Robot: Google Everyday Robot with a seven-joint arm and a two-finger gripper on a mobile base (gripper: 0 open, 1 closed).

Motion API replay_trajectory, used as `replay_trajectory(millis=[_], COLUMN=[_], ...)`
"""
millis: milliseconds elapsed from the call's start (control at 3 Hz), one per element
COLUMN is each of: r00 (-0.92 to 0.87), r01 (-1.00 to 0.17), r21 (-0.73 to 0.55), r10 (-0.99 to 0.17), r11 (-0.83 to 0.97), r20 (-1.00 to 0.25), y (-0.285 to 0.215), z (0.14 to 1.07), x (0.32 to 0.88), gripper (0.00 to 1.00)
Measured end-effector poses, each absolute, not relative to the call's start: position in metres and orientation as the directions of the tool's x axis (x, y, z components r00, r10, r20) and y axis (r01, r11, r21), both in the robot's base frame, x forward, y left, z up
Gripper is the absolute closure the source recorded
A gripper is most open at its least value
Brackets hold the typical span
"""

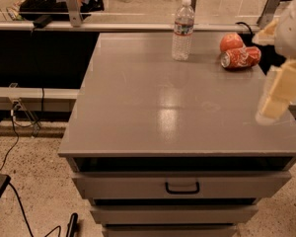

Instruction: Knock water bottle over

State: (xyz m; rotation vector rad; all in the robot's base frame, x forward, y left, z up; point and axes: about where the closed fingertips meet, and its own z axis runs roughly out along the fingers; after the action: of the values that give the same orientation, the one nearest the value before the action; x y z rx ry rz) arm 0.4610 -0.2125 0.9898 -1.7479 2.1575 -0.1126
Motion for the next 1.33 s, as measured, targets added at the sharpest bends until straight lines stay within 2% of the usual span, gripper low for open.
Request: replay_trajectory(millis=[667, 1000, 1333], r00=[-0.012, 0.004, 0.004], r01=[-0.921, -0.896, -0.895], r21=[-0.367, -0.421, -0.422], r10=[-0.953, -0.945, -0.944], r11=[0.128, 0.143, 0.143], r20=[-0.304, -0.328, -0.329], y=[-0.176, -0.175, -0.175], z=[1.014, 1.039, 1.039], x=[0.59, 0.601, 0.602], gripper=[0.0, 0.0, 0.0])
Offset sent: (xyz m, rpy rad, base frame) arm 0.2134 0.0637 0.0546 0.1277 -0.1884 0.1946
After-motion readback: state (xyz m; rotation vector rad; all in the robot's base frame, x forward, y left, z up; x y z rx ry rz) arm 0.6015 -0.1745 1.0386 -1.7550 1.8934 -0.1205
